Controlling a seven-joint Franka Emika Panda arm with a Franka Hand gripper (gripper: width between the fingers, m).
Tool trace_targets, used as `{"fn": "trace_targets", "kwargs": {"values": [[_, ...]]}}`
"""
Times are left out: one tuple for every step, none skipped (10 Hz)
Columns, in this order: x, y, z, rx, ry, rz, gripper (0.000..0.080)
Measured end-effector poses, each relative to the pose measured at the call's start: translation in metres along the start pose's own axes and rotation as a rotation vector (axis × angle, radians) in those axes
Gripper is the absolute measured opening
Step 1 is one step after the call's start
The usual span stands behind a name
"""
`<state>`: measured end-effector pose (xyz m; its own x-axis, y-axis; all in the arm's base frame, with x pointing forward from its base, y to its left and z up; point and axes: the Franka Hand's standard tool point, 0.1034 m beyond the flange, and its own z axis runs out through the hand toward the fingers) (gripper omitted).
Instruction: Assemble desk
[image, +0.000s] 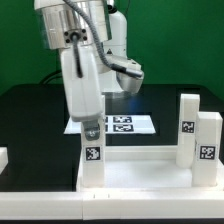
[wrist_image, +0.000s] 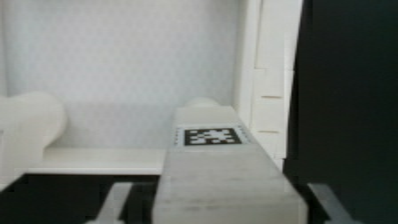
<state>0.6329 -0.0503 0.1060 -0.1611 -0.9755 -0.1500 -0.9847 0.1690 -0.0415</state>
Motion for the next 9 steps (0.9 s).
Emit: {"fn": "trace_targets", "kwargs": {"values": [[0.000,-0.001,0.000,0.003,-0.002,0.137,0.0284],[0.001,0.000,0.000,0.012,-0.003,0.232,0.0284],[0.002,0.000,0.000,0.013,0.002,0.270,0.0291],[0.002,0.000,0.000,0.015,0.009,0.256,0.0291],[0.002,0.001,0.001,0.013,0.007,0.250,0.0291],[0.001,0.001,0.001,0.013,0.007,0.249,0.0399],[0.000,0.001,0.000,0.014,0.006,0.247,0.0542],[-0.008,0.000,-0.007,0.018,-0.002,0.237,0.0615],[-0.015,0.000,-0.020,0.030,-0.017,0.222,0.0615]]}}
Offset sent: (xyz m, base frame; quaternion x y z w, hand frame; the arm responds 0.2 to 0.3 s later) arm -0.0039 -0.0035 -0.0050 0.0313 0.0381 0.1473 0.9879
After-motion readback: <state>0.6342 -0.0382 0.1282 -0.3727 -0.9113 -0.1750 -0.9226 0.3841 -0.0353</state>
